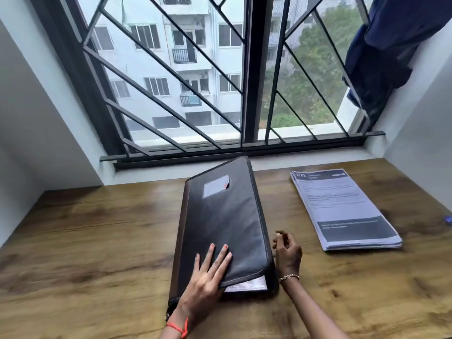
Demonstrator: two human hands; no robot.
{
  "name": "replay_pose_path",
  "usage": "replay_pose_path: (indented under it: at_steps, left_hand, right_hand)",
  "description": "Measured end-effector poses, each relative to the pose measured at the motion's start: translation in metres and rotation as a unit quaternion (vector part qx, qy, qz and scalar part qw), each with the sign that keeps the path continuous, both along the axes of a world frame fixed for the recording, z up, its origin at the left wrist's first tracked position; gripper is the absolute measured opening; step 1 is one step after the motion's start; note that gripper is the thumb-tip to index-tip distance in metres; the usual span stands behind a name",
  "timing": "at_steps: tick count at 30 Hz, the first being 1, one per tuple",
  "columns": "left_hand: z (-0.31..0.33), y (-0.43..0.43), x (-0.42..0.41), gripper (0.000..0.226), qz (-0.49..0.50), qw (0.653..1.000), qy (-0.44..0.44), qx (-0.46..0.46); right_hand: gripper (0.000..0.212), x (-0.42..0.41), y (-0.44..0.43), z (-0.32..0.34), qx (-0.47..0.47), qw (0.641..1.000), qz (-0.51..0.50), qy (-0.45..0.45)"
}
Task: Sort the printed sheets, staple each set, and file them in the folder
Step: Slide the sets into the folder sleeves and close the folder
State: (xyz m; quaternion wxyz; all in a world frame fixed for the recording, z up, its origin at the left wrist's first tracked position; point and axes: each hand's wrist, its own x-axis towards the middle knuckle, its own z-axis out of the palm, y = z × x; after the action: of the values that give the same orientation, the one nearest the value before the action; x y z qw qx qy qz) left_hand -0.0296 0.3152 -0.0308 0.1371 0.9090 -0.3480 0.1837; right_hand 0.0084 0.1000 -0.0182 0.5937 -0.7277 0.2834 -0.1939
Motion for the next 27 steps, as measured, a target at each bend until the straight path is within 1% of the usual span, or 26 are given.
replay_pose_path:
  at_steps: [1,4,6,10,12,14,16,18,20,21,22,26,27]
  left_hand:
    - [0.001,0.004,-0.002,0.078,0.002,0.999,0.0,-0.042]
    - [0.007,0.012,-0.008,0.073,0.017,0.988,0.043,-0.145]
    - [0.015,0.013,-0.013,0.068,0.024,0.979,0.072,-0.188]
    - [0.025,0.015,-0.018,0.062,0.05,0.962,0.084,-0.256]
    - [0.027,0.016,-0.02,0.053,0.064,0.952,0.089,-0.285]
    - [0.031,0.018,-0.023,0.048,0.079,0.941,0.099,-0.313]
    - [0.035,0.019,-0.025,0.049,0.092,0.932,0.107,-0.334]
    - [0.036,0.021,-0.027,0.053,0.101,0.924,0.11,-0.352]
    - [0.036,0.024,-0.028,0.053,0.107,0.916,0.113,-0.368]
    - [0.037,0.024,-0.029,0.052,0.112,0.914,0.111,-0.375]
    - [0.037,0.025,-0.03,0.051,0.117,0.91,0.107,-0.382]
    - [0.043,0.026,-0.032,0.044,0.121,0.897,0.078,-0.418]
    - [0.045,0.026,-0.033,0.043,0.129,0.894,0.067,-0.424]
  right_hand:
    - [0.018,0.002,0.005,0.002,-0.001,1.0,0.013,-0.002]
    - [0.008,0.008,0.018,0.001,-0.023,0.998,0.057,-0.006]
    - [0.009,0.009,0.027,0.0,-0.051,0.994,0.093,-0.008]
    - [0.012,0.008,0.046,-0.003,-0.101,0.978,0.182,0.006]
    - [0.018,0.006,0.054,-0.008,-0.128,0.964,0.234,0.019]
    - [0.029,0.004,0.06,-0.013,-0.159,0.943,0.289,0.036]
    - [0.042,0.001,0.064,-0.016,-0.2,0.917,0.342,0.054]
    - [0.061,0.0,0.067,-0.022,-0.283,0.87,0.397,0.08]
    - [0.069,-0.002,0.069,-0.028,-0.355,0.82,0.434,0.113]
    - [0.072,-0.003,0.069,-0.029,-0.374,0.804,0.444,0.128]
    - [0.08,-0.004,0.069,-0.029,-0.383,0.796,0.449,0.136]
    - [0.127,-0.006,0.068,-0.032,-0.412,0.771,0.463,0.149]
    - [0.132,-0.006,0.068,-0.033,-0.419,0.766,0.465,0.15]
